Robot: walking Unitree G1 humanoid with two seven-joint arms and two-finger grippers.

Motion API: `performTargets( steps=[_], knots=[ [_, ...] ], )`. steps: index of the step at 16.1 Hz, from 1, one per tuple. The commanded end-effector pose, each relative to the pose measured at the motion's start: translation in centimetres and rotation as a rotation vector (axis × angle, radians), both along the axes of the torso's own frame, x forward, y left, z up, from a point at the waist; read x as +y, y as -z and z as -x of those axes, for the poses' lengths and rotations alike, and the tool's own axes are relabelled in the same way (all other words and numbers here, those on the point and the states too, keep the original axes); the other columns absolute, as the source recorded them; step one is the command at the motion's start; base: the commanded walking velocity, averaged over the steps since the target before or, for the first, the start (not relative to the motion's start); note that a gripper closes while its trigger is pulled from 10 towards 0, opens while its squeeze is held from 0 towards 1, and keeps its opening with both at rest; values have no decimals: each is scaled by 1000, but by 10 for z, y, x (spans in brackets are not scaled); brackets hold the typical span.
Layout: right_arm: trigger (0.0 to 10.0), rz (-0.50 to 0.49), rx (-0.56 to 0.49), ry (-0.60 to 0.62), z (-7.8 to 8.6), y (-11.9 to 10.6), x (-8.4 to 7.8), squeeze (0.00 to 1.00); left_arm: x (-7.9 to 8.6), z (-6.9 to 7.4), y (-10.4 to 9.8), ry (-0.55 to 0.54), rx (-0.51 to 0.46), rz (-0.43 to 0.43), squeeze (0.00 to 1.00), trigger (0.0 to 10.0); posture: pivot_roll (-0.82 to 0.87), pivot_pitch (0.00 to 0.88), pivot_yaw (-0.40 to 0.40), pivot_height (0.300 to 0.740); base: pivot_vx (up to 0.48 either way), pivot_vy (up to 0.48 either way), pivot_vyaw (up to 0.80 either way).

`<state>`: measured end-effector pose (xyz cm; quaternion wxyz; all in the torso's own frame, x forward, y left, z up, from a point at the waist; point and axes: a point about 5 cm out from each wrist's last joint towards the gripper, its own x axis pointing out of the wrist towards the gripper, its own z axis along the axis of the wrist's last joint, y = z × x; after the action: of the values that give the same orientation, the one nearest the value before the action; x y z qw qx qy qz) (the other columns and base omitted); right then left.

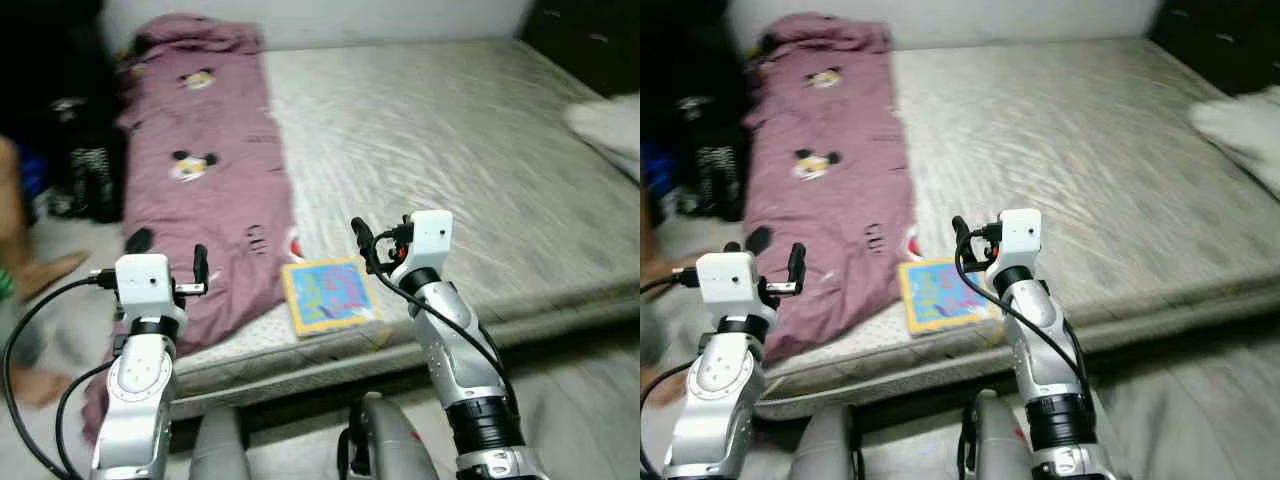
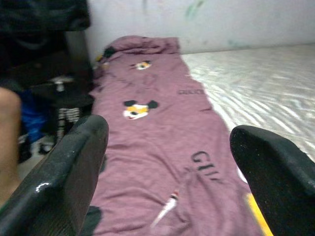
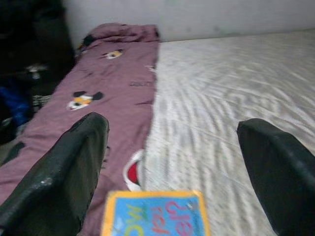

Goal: Clean up the room

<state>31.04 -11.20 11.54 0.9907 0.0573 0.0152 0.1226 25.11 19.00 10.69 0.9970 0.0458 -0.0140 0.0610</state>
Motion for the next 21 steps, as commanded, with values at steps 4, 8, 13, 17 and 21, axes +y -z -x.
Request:
performTargets(
  steps=[4, 8, 13, 17, 21],
  knots=[
    [10000, 13, 10, 1, -2, 2, 0, 0, -2, -2, -2, 0, -2, 5, 0, 10000, -43, 85, -19, 619, 0, 0, 0],
    [10000, 23, 24, 2, -3, 4, 0, 0, -4, -4, -3, -3, -3, 8, 0, 10000, -45, 91, -23, 619, 0, 0, 0],
    [10000, 27, 27, -2, -2, 5, -1, 0, -4, -4, -3, -6, 2, 27, 0, 10000, -48, 99, -24, 609, 0, 0, 0],
    [10000, 30, 33, -4, -2, 5, -1, 0, -4, -4, -3, -16, 3, 44, 0, 10000, -50, 103, -27, 579, 0, 0, 0],
    [10000, 34, 45, -4, -2, 8, -3, 0, -4, -4, -3, -27, 4, 55, 0, 10000, -50, 103, -31, 579, 0, 0, 0]
  ],
)
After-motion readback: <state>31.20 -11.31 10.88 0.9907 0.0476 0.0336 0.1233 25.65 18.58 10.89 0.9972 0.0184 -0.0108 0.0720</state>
